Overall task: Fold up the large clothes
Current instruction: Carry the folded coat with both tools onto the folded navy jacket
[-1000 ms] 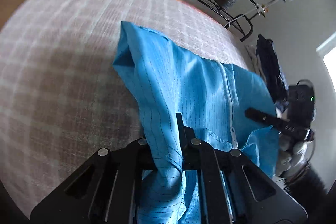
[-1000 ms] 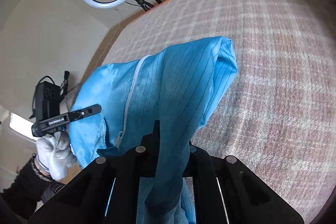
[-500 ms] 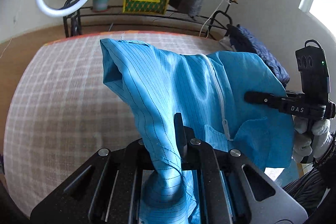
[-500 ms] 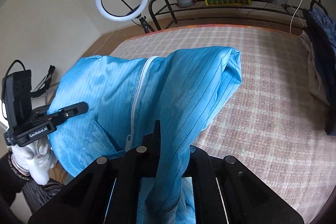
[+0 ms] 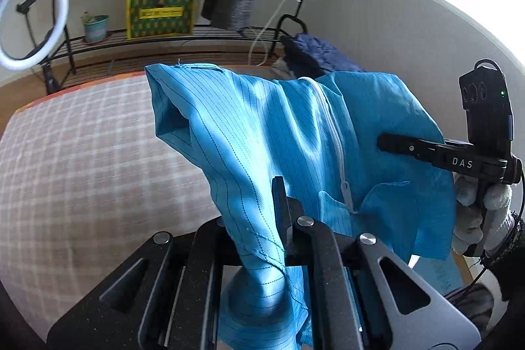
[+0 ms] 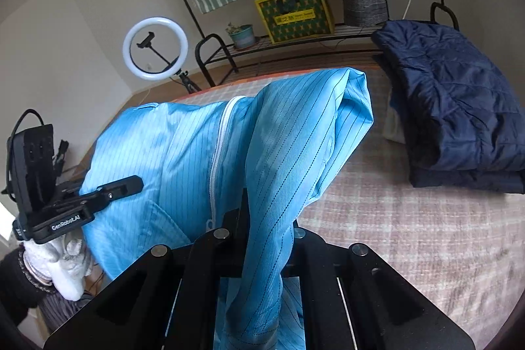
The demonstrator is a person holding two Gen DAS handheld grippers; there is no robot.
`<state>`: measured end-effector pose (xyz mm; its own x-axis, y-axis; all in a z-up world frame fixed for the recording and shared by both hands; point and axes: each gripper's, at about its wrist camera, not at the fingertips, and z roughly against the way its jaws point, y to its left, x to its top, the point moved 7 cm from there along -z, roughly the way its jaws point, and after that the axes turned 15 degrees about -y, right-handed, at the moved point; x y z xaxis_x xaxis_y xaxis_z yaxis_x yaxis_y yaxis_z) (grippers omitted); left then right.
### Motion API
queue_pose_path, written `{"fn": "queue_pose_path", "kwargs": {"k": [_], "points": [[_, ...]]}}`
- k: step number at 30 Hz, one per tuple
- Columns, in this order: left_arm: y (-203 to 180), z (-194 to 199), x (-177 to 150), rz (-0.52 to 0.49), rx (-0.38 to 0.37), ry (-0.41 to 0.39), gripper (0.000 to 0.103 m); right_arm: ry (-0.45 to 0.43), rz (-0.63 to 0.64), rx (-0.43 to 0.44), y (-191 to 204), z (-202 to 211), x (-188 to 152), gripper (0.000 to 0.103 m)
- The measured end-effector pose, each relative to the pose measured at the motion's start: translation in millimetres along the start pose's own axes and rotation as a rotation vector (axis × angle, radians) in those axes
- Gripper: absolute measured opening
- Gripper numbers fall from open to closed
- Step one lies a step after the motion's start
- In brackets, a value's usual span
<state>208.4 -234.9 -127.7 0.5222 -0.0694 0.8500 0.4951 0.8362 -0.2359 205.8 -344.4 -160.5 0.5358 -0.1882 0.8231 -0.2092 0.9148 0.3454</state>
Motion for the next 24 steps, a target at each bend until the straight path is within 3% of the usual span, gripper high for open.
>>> {"fn": "queue_pose_path", "kwargs": {"k": [13, 18, 24], "points": [[-97, -97, 59, -0.027, -0.178, -0.005, 0.006, -0.141, 0.001, -0.182, -108, 73, 63, 0.005], [-132, -143, 98, -0.059, -0.213, -0.041, 0.006, -0.195, 0.014, -0.245, -151, 82, 106, 0.005], [-147, -201, 148, -0.051, -0.214, -0.091, 0.006, -0.265, 0.026, -0.311, -205, 68, 177, 0.005]]}}
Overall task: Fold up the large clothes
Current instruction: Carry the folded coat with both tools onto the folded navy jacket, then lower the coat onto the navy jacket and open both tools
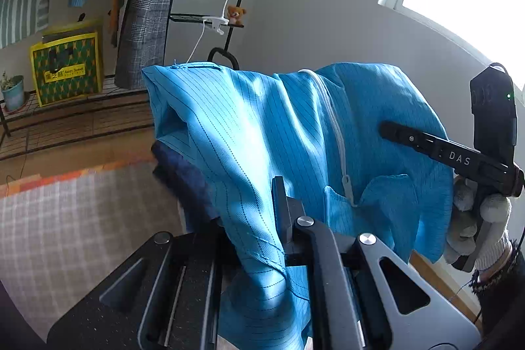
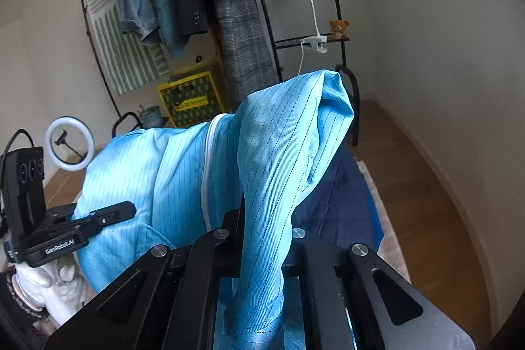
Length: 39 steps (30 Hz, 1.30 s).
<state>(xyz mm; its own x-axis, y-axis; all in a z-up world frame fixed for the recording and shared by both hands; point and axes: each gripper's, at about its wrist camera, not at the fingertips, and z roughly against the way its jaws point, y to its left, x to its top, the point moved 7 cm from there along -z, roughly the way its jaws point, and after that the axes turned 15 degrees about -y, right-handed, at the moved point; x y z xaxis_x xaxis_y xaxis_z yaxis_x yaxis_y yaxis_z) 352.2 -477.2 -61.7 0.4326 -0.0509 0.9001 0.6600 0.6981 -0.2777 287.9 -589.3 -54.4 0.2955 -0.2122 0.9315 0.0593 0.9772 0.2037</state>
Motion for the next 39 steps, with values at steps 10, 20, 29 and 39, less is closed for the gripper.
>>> {"fn": "queue_pose_path", "kwargs": {"k": [10, 20, 29, 39], "points": [[54, -96, 8, 0.037, 0.064, 0.004, 0.006, -0.027, 0.012, -0.040, -41, -87, 25, 0.005], [93, -143, -42, 0.023, 0.137, 0.089, 0.012, 0.123, -0.029, -0.126, -94, -157, -32, 0.012], [99, -130, -36, -0.017, 0.244, 0.065, 0.038, 0.174, 0.039, -0.410, -137, -145, -40, 0.043], [81, -56, -13, -0.033, 0.232, 0.019, 0.039, 0.113, 0.056, -0.404, -112, -74, -14, 0.043]]}}
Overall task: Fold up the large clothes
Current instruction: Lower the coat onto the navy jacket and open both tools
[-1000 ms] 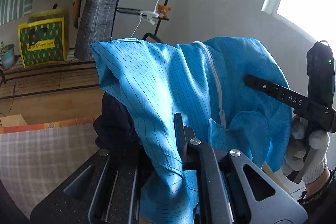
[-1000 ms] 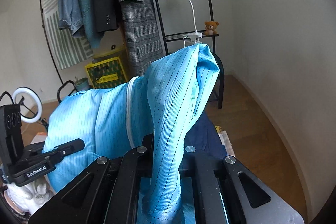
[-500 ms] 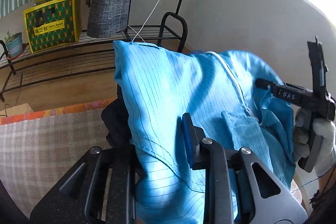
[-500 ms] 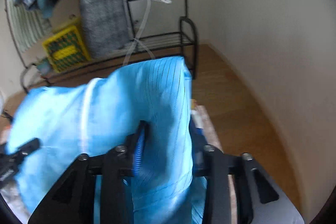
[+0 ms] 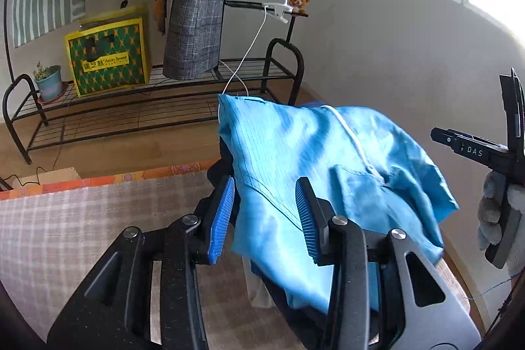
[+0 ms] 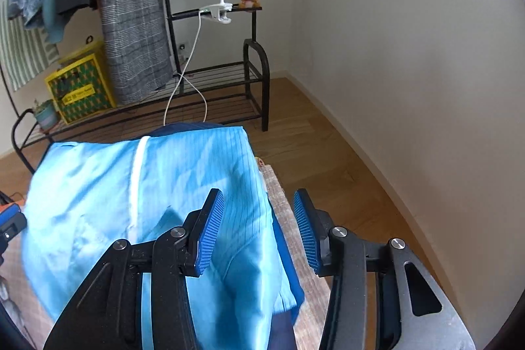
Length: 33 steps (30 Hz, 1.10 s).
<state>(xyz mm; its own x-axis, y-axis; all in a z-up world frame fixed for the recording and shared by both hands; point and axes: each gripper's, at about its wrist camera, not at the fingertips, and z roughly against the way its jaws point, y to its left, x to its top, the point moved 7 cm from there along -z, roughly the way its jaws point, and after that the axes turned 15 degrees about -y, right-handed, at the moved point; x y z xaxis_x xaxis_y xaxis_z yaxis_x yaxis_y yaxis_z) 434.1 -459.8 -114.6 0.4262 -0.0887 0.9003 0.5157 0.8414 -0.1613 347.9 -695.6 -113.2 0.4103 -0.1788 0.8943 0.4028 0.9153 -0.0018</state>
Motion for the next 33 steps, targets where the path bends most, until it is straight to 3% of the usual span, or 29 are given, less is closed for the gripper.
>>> {"fn": "queue_pose_path", "kwargs": {"k": [11, 23, 26, 31, 33], "points": [[-22, 147, 24, -0.032, -0.041, -0.085, 0.039, -0.097, 0.043, 0.081, 43, 118, 25, 0.043], [-39, 306, 21, -0.118, -0.092, -0.188, 0.040, -0.193, 0.083, 0.112, 102, 263, 14, 0.044], [-37, 334, 12, -0.117, -0.101, -0.201, 0.053, -0.220, 0.095, 0.107, 116, 296, 6, 0.055], [-30, 373, -12, -0.126, -0.113, -0.209, 0.058, -0.265, 0.127, 0.079, 137, 334, -11, 0.058], [-26, 384, -23, -0.140, -0.104, -0.211, 0.070, -0.277, 0.116, 0.060, 143, 345, -21, 0.069]]}}
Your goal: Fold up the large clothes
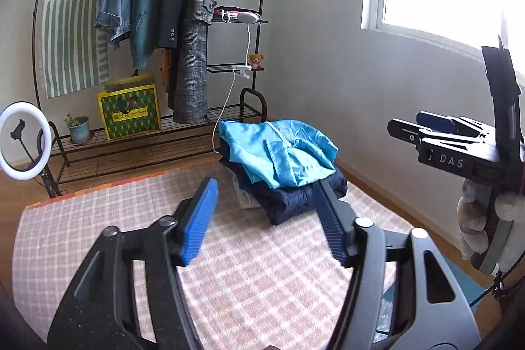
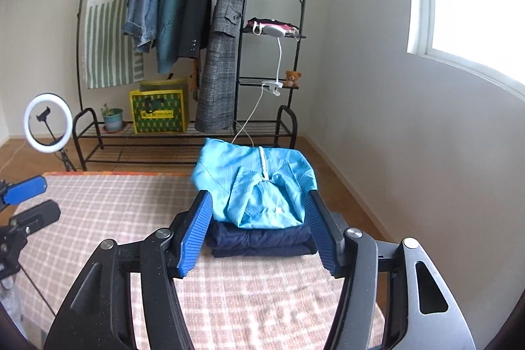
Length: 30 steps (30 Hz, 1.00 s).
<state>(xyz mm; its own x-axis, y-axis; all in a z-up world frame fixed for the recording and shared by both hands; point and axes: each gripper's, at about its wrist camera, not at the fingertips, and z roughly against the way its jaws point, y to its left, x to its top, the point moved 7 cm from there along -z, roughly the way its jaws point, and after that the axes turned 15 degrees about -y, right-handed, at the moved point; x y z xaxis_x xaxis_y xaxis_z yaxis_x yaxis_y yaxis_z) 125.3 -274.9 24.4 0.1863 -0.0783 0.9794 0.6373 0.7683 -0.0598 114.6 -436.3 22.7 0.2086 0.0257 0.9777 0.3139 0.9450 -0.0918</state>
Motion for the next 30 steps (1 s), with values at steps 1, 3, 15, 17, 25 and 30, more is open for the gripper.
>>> {"fn": "queue_pose_path", "kwargs": {"k": [1, 3, 15, 17, 25, 30], "points": [[1, 5, -3, -0.003, 0.003, -0.002, 0.072, -0.004, -0.014, -0.003, 2, 4, -2, 0.075], [3, 17, -12, -0.018, 0.016, -0.010, 0.078, -0.016, -0.038, -0.015, 7, 10, -8, 0.078], [29, 38, -48, -0.038, 0.104, -0.009, 0.101, -0.005, -0.091, -0.014, 41, 15, -44, 0.080], [34, 41, -53, -0.028, 0.123, -0.012, 0.103, -0.011, -0.089, -0.023, 46, 16, -47, 0.081], [53, 32, -72, 0.014, 0.179, 0.053, 0.103, 0.007, -0.100, -0.020, 58, 13, -66, 0.081], [53, 30, -75, 0.019, 0.175, 0.056, 0.103, 0.018, -0.104, -0.012, 60, 8, -71, 0.081]]}}
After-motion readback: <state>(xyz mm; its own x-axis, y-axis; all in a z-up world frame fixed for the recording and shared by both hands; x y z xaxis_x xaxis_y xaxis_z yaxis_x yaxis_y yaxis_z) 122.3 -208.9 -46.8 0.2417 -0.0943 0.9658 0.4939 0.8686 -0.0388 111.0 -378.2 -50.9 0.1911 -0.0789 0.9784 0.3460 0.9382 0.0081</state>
